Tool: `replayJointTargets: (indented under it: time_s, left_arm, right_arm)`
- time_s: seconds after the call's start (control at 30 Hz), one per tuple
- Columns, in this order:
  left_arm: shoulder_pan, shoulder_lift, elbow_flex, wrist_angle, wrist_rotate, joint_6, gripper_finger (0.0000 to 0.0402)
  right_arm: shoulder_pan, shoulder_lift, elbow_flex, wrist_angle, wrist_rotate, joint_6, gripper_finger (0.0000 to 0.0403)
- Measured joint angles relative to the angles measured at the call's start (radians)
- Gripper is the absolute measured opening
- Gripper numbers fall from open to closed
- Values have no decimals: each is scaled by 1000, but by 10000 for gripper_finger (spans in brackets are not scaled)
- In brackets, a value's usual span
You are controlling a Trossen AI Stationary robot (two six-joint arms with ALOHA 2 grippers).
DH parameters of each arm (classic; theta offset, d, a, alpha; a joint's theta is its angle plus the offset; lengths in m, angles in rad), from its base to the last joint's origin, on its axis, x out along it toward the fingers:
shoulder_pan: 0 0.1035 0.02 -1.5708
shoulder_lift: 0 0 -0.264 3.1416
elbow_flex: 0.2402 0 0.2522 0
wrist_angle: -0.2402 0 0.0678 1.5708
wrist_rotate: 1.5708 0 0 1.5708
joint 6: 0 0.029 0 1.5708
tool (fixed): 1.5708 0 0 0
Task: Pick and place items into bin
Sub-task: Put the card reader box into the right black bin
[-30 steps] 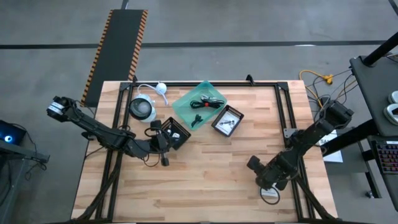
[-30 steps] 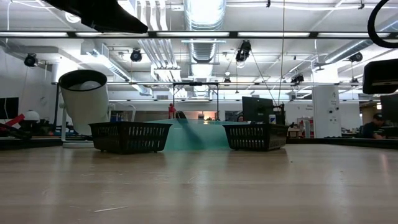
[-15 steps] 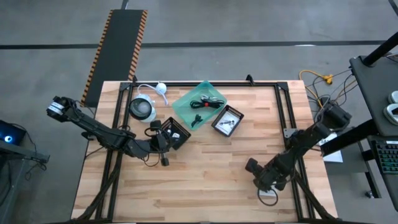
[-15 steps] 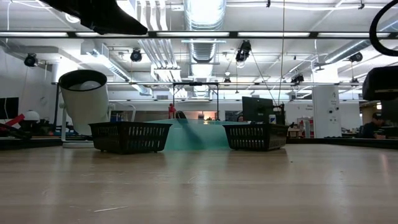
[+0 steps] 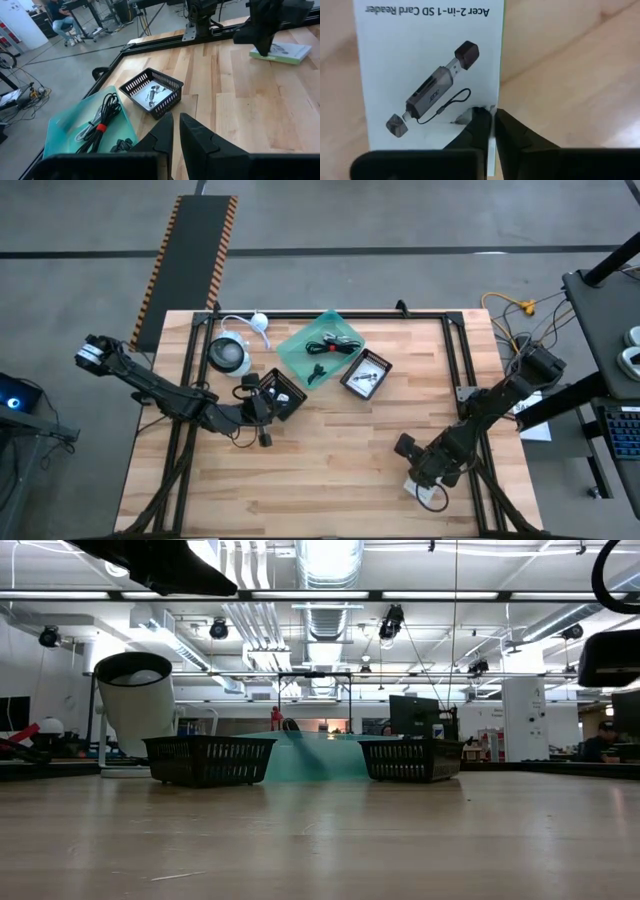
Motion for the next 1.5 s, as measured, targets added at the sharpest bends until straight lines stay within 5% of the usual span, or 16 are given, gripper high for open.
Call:
replayJointTargets:
  time_s: [0.33, 0.5, 1.03, 1.5]
  left_arm:
    - [0, 0, 0, 0, 0, 0, 15]
    - [0, 0, 0, 0, 0, 0, 15]
    - [0, 0, 0, 0, 0, 1, 15]
    - [0, 0, 0, 2, 0, 3, 15]
  right_arm:
    - [-45, -4, 0, -66, 385, -221, 9]
    - [-122, -14, 20, -69, 456, -313, 9]
    - [-467, -256, 115, 23, 455, -621, 8]
    - [-832, -203, 119, 196, 286, -909, 8]
